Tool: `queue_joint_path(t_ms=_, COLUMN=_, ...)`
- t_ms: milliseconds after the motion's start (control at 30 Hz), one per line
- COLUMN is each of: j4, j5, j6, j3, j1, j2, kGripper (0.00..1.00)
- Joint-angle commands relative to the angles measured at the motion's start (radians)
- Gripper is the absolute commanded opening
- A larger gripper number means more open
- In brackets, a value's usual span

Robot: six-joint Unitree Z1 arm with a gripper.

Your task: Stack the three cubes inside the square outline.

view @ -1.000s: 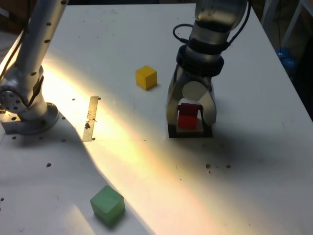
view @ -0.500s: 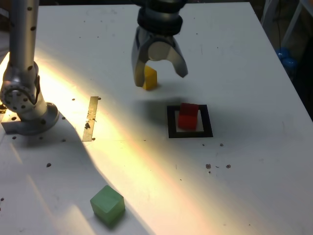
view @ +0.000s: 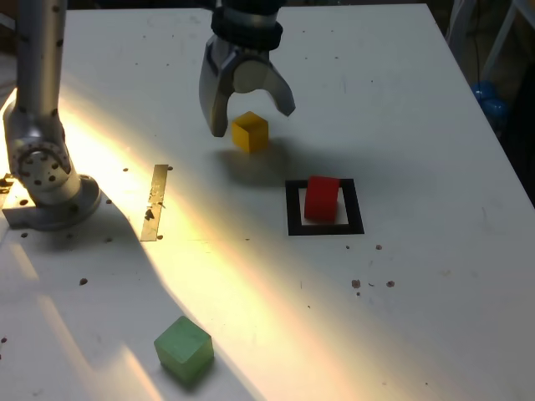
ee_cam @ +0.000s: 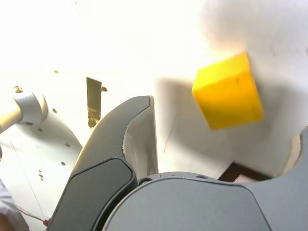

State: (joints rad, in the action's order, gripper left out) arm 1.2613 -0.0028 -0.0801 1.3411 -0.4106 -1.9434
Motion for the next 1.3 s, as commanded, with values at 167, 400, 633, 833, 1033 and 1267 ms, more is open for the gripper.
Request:
queue_joint_path(t_ms=167, j4=-0.020, j5=-0.024, j6=-0.035, j3=0.008, j1=-0.036, j2=-0.078, kGripper=0.88)
queue_joint_path(t_ms=400, j4=-0.030, j5=-0.037, j6=-0.046, j3=0.021, j1=-0.045, j2=-0.119, kGripper=0.63)
queue_joint_path(t_ms=633, j4=-0.048, j5=-0.031, j6=-0.051, j3=0.033, j1=-0.045, j2=-0.122, kGripper=0.32)
queue_joint_path(t_ms=833, j4=-0.048, j5=-0.032, j6=-0.052, j3=0.032, j1=-0.045, j2=-0.123, kGripper=0.31)
queue_joint_path(t_ms=1033, j4=-0.046, j5=-0.034, j6=-0.055, j3=0.031, j1=-0.044, j2=-0.119, kGripper=0.31)
queue_joint_path(t_ms=1267, j4=-0.029, j5=-0.018, j6=-0.065, j3=0.053, j1=0.000, j2=-0.078, kGripper=0.31)
